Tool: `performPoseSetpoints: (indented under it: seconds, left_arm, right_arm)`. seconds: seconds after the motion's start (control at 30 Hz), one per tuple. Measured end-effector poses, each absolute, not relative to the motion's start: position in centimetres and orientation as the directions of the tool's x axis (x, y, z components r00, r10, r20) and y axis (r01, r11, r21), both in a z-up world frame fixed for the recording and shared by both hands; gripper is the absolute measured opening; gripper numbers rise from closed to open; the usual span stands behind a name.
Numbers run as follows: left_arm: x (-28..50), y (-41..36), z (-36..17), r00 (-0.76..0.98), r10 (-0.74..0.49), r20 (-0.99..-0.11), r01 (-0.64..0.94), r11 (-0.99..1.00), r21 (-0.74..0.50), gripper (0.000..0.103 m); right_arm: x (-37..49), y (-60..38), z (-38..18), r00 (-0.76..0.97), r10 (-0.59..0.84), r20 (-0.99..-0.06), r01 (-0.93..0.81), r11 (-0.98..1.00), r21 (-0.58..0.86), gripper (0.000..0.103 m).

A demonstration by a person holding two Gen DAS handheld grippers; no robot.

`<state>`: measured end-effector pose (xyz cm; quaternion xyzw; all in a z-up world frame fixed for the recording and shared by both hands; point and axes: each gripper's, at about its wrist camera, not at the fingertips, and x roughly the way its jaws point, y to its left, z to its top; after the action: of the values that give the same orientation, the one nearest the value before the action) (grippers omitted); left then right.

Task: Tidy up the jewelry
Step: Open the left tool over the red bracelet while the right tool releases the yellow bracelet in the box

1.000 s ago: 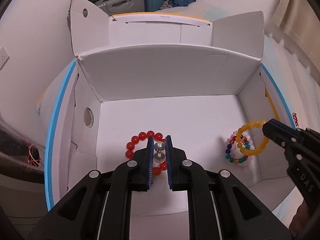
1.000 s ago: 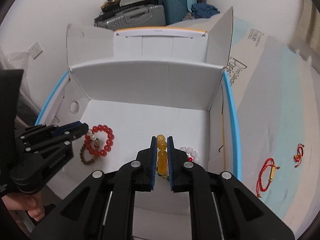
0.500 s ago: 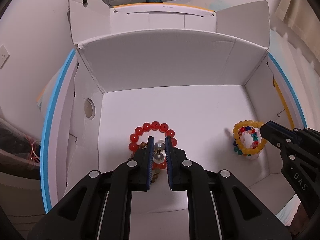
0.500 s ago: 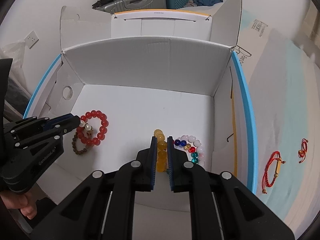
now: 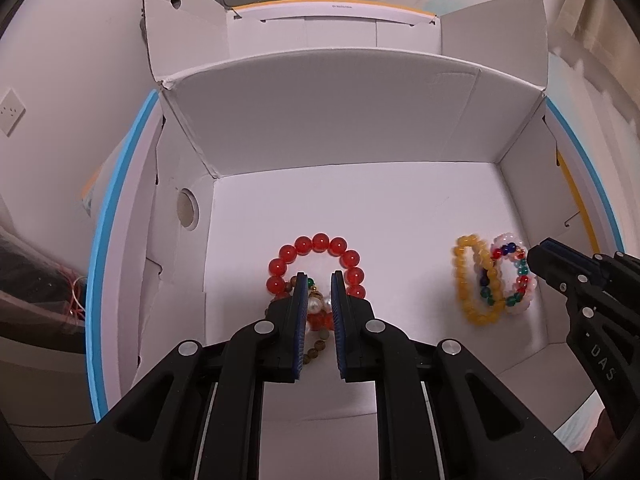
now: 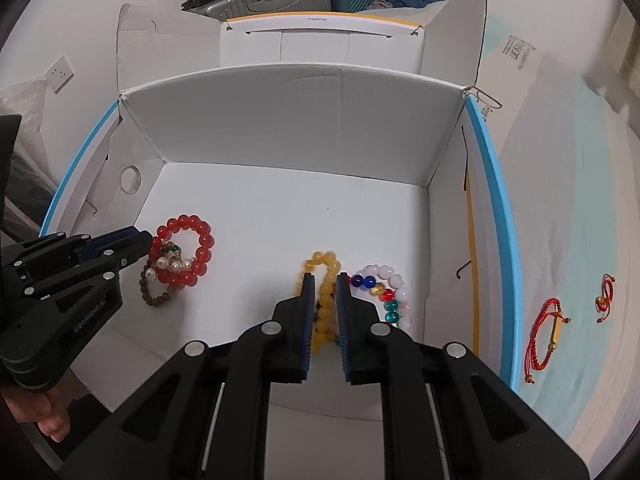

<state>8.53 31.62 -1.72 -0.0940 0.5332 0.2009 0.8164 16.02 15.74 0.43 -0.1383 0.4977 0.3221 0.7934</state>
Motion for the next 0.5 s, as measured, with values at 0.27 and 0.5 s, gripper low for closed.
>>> performPoseSetpoints:
  seconds: [0.27,0.5]
  left_arm:
    - [8.4,31.9,-1.0,0.369,0.238,-0.898,-0.448,0.892,0.053,0.028]
    - [8.3,32.0,-0.2,0.382,0.250,-0.890,-0.460,0.887,0.052,0.044]
  right_arm:
    - [15.9,15.5,1.2,0.330,0.372,-0.868,-0.638,0.766,0.085,0.036]
    - [15.8,15.2,2.1,0.352,0.390,-0.851,-0.638,0.765,0.087,0.052]
